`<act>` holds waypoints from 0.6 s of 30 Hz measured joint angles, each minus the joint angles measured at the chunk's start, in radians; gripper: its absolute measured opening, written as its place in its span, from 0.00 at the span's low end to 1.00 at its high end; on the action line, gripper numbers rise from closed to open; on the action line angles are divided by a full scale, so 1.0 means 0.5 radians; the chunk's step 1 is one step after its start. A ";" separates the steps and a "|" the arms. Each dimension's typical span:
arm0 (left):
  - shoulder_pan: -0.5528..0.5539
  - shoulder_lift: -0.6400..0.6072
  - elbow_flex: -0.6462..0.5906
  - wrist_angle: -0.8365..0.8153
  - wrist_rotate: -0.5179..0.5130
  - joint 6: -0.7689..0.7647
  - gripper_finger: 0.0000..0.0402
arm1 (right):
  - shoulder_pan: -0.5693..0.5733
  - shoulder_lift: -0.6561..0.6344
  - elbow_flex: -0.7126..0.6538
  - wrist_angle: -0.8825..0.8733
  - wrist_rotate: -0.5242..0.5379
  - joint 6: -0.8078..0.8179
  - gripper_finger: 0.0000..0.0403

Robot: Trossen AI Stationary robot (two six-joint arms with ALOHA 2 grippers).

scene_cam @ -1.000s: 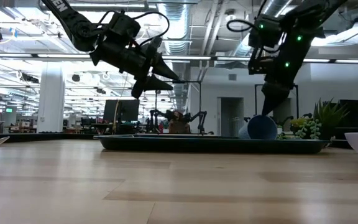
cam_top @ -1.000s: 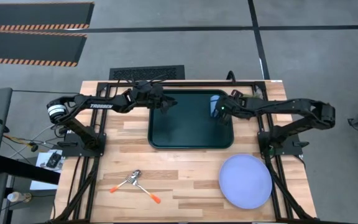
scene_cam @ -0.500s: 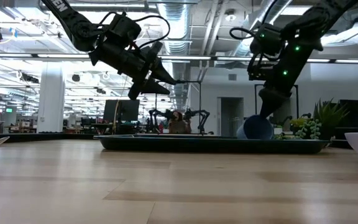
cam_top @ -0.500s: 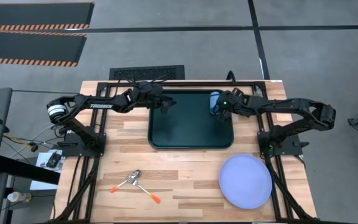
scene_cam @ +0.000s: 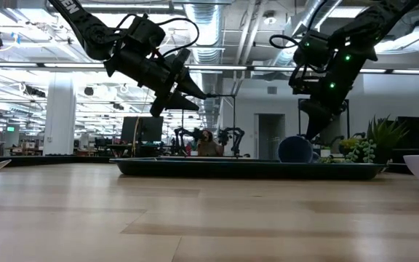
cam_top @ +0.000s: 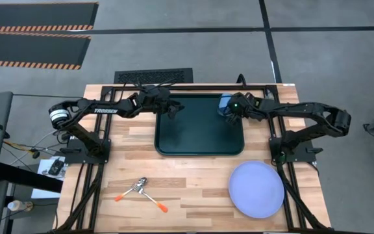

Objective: Pick and place plate/cup/fork/spoon on tray
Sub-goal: Put the blue cup on the black tray

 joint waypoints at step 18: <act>-0.008 0.000 0.000 -0.005 0.006 0.059 0.43 | 0.468 -0.030 0.175 -0.217 0.018 0.133 0.33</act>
